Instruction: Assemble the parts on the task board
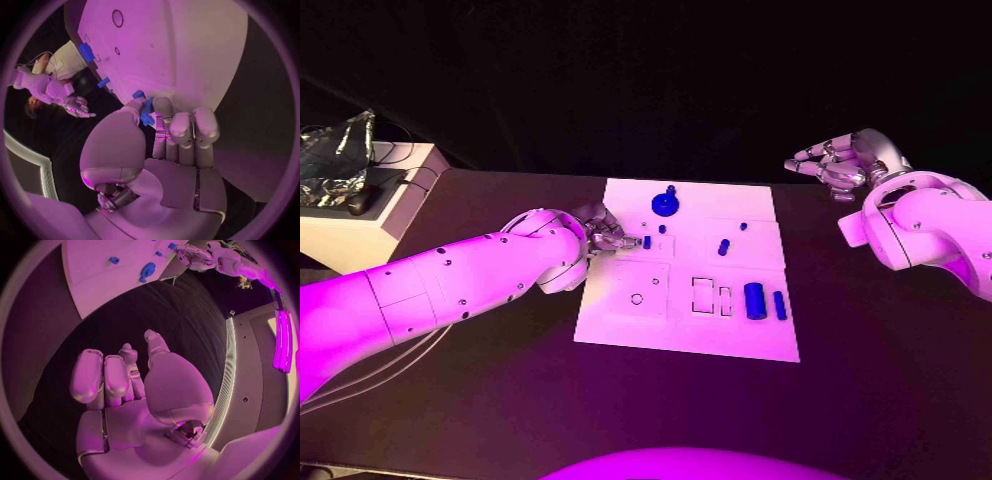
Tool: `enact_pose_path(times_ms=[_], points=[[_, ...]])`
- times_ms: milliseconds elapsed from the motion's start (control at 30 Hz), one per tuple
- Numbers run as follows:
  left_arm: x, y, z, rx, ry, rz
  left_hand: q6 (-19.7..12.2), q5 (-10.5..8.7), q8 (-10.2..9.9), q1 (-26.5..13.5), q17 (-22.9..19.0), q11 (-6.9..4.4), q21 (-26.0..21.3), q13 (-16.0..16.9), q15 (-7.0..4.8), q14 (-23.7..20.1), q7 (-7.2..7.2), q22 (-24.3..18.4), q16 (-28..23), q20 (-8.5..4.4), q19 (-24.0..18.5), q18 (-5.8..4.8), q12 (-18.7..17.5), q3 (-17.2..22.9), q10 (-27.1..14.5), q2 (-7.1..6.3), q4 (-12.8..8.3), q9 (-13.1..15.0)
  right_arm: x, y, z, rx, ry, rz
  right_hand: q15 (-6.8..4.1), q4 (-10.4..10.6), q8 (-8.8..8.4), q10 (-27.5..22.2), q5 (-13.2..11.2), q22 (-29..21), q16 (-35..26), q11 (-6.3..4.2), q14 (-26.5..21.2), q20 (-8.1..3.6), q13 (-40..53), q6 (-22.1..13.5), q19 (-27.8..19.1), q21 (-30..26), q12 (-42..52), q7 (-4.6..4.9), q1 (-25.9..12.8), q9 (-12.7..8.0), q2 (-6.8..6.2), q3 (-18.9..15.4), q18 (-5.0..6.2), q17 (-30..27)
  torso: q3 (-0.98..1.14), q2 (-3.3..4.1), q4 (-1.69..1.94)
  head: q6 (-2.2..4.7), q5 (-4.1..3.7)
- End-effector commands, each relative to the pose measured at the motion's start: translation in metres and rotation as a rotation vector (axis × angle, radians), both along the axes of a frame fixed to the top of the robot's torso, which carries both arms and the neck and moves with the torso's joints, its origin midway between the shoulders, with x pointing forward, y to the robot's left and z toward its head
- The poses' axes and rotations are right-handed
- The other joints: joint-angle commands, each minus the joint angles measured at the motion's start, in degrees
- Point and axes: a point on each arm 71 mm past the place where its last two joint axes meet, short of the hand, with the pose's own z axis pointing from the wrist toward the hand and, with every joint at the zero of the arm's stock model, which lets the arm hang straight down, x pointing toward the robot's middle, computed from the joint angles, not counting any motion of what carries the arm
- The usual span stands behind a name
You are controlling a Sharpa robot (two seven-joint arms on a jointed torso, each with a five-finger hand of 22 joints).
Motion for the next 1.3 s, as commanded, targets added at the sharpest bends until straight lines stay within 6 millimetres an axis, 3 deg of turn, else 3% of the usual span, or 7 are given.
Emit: enact_pose_path(times_ms=[33, 200, 300, 600, 1300], points=[[-0.0024, -0.0004, -0.0073, 0.011, 0.04, -0.009, -0.3, -0.26, 0.5, 0.6, 0.0, 0.15, 0.2, 0.1, -0.18, 0.2, 0.18, 5.1, 0.3, -0.09, 0.2, -0.78, 0.3, -2.9, -0.4, 0.94, 0.4, 0.2, -0.0002, 0.0011, 0.0007, -0.008, -0.011, 0.009, -0.16, -0.2, -0.35, -0.2, 0.2, 8.6, -0.3, -0.05, 0.1, -0.41, 0.0, 0.1, 2.3, -0.4, -0.4, 0.43, 0.1, -0.1, 0.24, -0.1, 0.28, -0.1, 0.01, 0.0, -0.03, 0.0, 0.01], [-0.0019, 0.0, -0.0063, 0.009, 0.037, -0.007, -0.3, -0.25, 0.6, 0.9, 0.0, 0.22, 0.1, 0.0, -0.14, 0.2, 0.25, 5.1, 0.3, -0.07, 0.2, -0.77, 0.4, -5.8, -0.4, 1.18, 1.5, 0.2, -0.0003, 0.0009, 0.0008, -0.008, -0.011, 0.009, -0.16, -0.2, -0.35, -0.2, 0.2, 8.6, -0.3, -0.05, 0.1, -0.41, 0.0, 0.1, 2.3, -0.4, -0.4, 0.43, 0.1, -0.1, 0.24, -0.1, 0.28, -0.1, 0.0, 0.03, -0.02, 0.02, -0.07], [-0.0018, -0.0002, -0.0051, 0.007, 0.035, -0.008, -0.3, -0.24, 0.8, 1.5, -0.1, 0.23, 0.1, 0.0, -0.11, 0.2, 0.32, 5.1, 0.2, -0.04, 0.2, -0.75, 0.5, -10.8, -0.4, 2.4, 1.7, 0.3, -0.0003, 0.0005, 0.0008, -0.008, -0.012, 0.008, -0.16, -0.2, -0.35, -0.2, 0.2, 8.6, -0.3, -0.05, 0.1, -0.41, 0.0, 0.1, 2.3, -0.4, -0.4, 0.43, 0.1, -0.1, 0.24, -0.1, 0.28, -0.1, -0.02, 0.04, 0.01, 0.05, -0.11], [-0.0023, -0.0014, -0.0016, -0.002, 0.032, -0.015, -0.3, -0.43, 1.0, 1.6, 0.0, 0.36, 0.1, 0.0, -0.06, 0.2, 0.43, 5.2, 0.3, 0.03, 0.2, -0.72, 0.6, -16.3, -0.5, 2.71, 2.7, 0.5, -0.0005, 0.0001, 0.0009, -0.008, -0.013, 0.007, -0.16, -0.2, -0.35, -0.2, 0.2, 8.6, -0.3, -0.05, 0.1, -0.41, 0.0, 0.1, 2.3, -0.4, -0.4, 0.43, 0.1, -0.1, 0.24, -0.1, 0.28, -0.1, 0.0, -0.02, 0.04, -0.05, -0.08], [-0.0019, 0.0021, 0.0024, -0.006, 0.026, -0.007, -0.5, -0.46, 1.2, 2.5, 0.1, 0.37, 0.1, -0.1, -0.06, 0.2, 0.45, 5.2, 0.4, 0.15, 0.2, -0.66, 0.8, -17.1, -0.6, 3.3, 2.3, 0.7, -0.0005, -0.0001, 0.0009, -0.008, -0.013, 0.007, -0.16, -0.2, -0.35, -0.2, 0.2, 8.6, -0.3, -0.05, 0.1, -0.41, 0.0, 0.1, 2.3, -0.4, -0.4, 0.43, 0.1, -0.1, 0.24, -0.1, 0.28, -0.1, -0.02, -0.01, 0.03, -0.04, -0.03]])
